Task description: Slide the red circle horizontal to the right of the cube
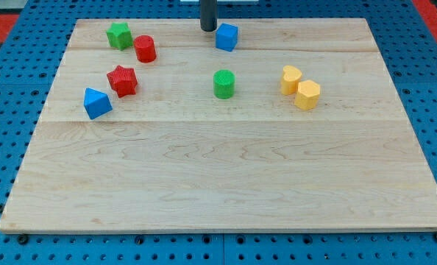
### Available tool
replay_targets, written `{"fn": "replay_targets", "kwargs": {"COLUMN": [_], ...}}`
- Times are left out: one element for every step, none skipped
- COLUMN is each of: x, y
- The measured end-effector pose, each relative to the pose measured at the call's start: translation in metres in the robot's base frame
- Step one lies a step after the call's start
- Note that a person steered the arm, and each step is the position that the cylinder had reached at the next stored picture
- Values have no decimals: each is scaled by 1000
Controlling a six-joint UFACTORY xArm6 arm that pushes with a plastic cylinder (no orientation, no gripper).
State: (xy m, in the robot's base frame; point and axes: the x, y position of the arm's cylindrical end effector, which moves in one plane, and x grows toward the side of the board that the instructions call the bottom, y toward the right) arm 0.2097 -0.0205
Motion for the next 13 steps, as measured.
{"fn": "replay_targets", "kwargs": {"x": [0, 0, -2, 27, 31, 76, 96, 108, 151, 153, 173, 228, 233], "y": [0, -24, -74, -108, -133, -131, -72, -54, -49, 18, -49, -28, 22]}}
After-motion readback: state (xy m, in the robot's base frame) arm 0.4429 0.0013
